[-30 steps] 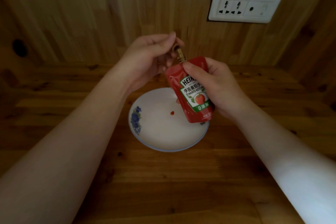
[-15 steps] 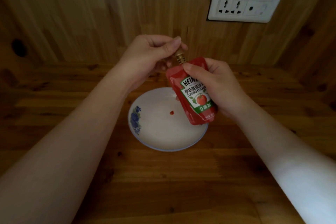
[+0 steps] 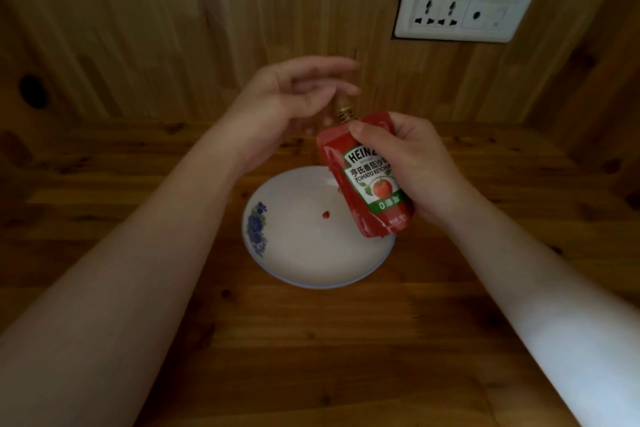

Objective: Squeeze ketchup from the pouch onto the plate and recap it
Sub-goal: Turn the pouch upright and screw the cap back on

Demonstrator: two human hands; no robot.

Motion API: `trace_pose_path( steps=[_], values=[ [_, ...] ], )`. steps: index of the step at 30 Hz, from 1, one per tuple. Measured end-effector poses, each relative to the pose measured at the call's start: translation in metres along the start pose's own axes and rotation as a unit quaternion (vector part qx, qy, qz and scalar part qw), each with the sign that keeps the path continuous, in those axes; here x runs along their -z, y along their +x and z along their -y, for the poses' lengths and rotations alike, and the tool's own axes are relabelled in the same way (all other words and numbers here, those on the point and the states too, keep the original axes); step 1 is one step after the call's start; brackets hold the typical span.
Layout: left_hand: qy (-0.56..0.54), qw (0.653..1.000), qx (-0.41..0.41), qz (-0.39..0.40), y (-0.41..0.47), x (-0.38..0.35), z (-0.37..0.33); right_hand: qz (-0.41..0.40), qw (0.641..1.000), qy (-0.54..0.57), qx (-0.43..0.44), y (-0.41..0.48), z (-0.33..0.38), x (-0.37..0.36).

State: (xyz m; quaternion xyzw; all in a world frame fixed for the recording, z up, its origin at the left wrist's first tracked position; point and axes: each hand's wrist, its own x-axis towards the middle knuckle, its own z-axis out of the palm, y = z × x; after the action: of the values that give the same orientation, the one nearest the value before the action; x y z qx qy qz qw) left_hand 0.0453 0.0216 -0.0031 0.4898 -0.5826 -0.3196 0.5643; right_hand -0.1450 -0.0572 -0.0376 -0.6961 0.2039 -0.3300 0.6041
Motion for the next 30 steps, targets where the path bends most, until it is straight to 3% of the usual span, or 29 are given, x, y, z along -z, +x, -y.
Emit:
trace_pose_path(
  steps=[4, 6, 14, 18, 21, 30],
  values=[
    [0.086, 0.991, 0.023, -0.102, 0.002, -0.007, -0.005, -0.003, 1.000, -0.012, 0.001, -0.001, 0.002, 0.000],
    [0.145, 0.983, 0.005, -0.114, 0.002, -0.008, -0.005, -0.004, 1.000, -0.022, 0.005, -0.001, 0.003, -0.001],
    [0.191, 0.980, -0.045, -0.041, 0.002, 0.002, -0.006, 0.009, 1.000, -0.023, 0.005, -0.001, 0.002, -0.004],
    [0.157, 0.986, 0.004, -0.051, 0.002, 0.000, -0.009, 0.004, 0.999, -0.033, 0.006, -0.001, 0.001, -0.004],
    [0.200, 0.976, 0.032, -0.076, 0.005, -0.002, -0.011, -0.005, 0.999, -0.049, 0.013, -0.001, 0.001, -0.004],
    [0.231, 0.973, 0.008, -0.020, 0.006, -0.004, -0.015, 0.005, 1.000, -0.031, 0.000, -0.002, 0.003, -0.005]
  ],
)
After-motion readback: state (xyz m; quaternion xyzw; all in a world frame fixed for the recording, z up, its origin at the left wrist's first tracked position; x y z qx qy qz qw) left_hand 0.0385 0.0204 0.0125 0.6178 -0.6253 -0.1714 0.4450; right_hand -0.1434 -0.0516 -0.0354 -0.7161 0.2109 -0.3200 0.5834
